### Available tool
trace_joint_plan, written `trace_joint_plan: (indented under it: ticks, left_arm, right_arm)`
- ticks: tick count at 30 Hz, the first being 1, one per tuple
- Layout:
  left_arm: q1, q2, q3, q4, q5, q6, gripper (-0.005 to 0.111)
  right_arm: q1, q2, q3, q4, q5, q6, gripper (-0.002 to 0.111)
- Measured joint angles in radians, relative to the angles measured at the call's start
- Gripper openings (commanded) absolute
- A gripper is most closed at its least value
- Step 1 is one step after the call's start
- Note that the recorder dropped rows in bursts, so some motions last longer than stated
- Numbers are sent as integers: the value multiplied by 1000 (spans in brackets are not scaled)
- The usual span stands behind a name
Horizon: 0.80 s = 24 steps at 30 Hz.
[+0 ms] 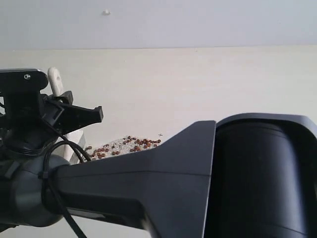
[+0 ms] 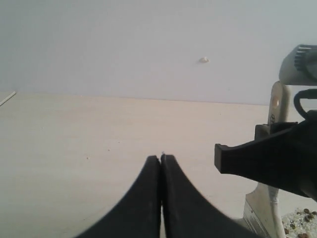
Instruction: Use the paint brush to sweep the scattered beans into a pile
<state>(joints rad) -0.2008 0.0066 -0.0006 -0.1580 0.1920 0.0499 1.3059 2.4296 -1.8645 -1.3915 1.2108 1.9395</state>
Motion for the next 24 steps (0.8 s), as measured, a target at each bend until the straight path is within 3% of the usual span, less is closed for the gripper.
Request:
trace_joint_plan:
  ticks: [17,24]
  left_arm:
    - [0,0,0,0,0,0,0]
    - [0,0,0,0,0,0,0]
  right_arm:
    - [-48,-59,150,-71,0,-36,0]
    - [-68,-117,217,-139,-106,-28,0]
